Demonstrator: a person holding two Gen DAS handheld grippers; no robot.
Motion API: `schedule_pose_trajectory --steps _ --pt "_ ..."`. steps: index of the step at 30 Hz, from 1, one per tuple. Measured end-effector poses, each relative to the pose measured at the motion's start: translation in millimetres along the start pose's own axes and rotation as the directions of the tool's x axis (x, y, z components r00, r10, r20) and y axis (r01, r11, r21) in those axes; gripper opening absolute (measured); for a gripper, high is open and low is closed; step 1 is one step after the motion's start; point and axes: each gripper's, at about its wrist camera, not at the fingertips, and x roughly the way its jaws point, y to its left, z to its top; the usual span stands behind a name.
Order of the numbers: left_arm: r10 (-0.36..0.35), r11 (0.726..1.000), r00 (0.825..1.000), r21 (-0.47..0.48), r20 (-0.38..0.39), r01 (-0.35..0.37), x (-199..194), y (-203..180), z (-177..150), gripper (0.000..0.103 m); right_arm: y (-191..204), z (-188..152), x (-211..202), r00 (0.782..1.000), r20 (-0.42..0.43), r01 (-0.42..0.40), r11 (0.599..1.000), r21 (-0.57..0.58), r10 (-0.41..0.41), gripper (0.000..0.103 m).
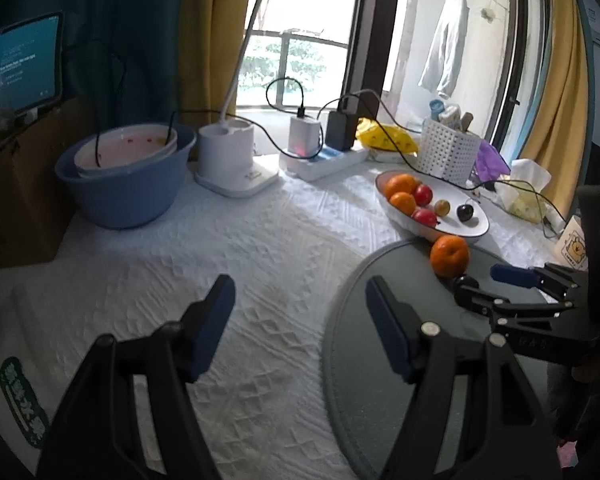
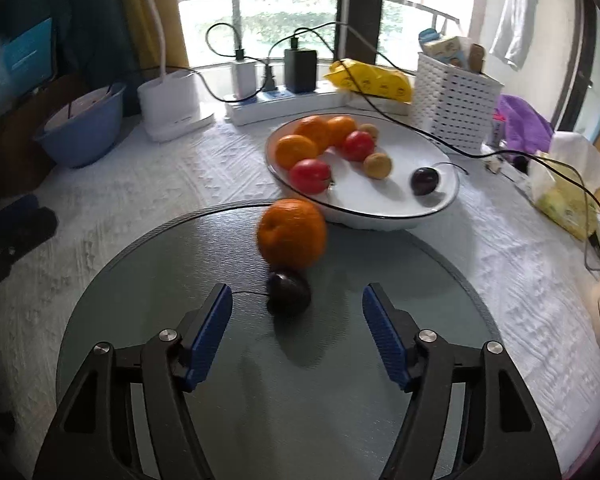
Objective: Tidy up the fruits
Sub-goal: 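Return to the mat and grasp the last dark plum with the right gripper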
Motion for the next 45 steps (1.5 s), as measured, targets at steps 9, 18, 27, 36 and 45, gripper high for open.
schedule_pose_trajectory --steps 9,18,27,36,45 --pt "0.000 1.000 1.000 0.004 -0.031 0.000 10 -1 -3 0.069 4 1 10 0.999 -0.008 -0.040 0.999 -0.008 0.040 0.028" --pt "0.007 0.999 1.000 0.051 -0.030 -0.005 9 -16 -1 0.069 -2 -3 0 0.998 0.016 -0.066 0.998 -0.011 0.066 0.028" --pt "-0.021 0.990 0.999 0.138 -0.039 0.026 13 -58 7 0.069 -33 -11 -19 0.996 0.059 -0.062 0.997 0.039 0.060 0.028" --pt "-0.068 0.981 0.994 0.174 -0.089 0.083 38 -101 15 0.069 -79 -16 -24 0.996 0.084 -0.049 0.994 0.102 0.041 0.028" --pt "-0.136 0.968 0.982 0.191 -0.133 0.160 63 -132 24 0.069 -113 -17 -19 0.995 0.094 -0.052 0.989 0.137 0.040 0.028"
